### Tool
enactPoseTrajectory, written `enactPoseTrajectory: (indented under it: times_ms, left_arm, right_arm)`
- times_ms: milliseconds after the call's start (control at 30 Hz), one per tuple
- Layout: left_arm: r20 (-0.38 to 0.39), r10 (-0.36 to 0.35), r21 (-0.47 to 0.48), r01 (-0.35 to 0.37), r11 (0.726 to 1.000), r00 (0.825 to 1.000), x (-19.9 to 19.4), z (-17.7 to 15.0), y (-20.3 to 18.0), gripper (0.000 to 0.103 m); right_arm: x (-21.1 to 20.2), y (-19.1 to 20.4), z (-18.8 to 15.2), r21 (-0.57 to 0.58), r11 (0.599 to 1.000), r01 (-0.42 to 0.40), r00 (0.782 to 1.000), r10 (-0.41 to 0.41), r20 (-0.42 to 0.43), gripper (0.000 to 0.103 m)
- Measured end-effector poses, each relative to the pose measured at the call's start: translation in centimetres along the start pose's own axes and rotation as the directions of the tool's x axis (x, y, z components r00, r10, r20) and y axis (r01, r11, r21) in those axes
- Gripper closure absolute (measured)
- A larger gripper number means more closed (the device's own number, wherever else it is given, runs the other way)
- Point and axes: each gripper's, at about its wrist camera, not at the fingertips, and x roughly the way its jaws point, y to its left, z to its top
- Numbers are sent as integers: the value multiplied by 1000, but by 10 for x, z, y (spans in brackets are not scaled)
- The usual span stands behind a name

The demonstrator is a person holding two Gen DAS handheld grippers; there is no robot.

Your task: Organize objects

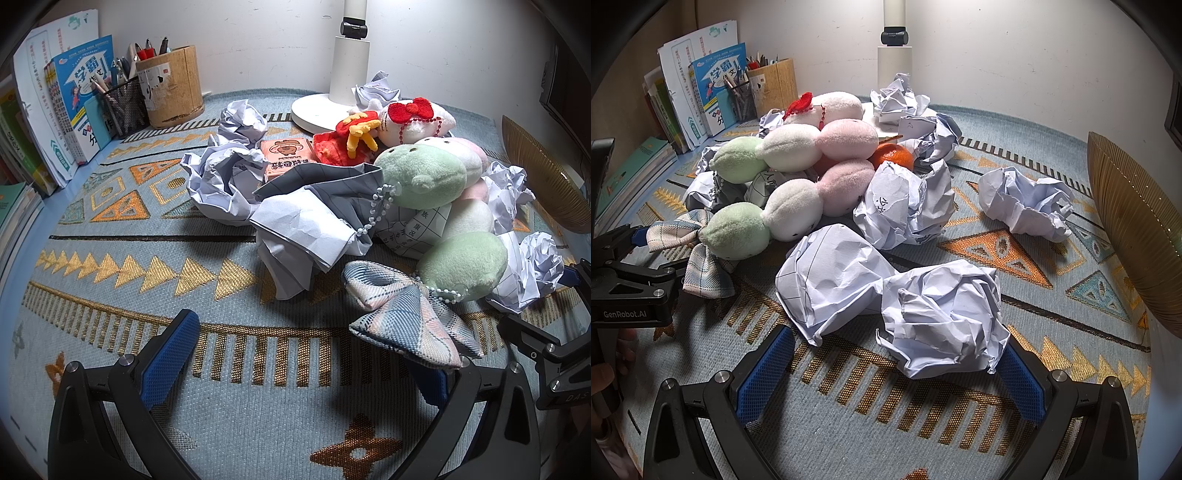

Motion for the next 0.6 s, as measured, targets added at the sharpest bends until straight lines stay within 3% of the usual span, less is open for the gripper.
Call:
enactPoseTrajectory:
  times_ms: [600]
  left_arm:
    - [0,0,0,0,1000,1000,0,0,0,0]
  right_arm:
    - [1,1,0,-3,1000,-1,1000,1,1,0]
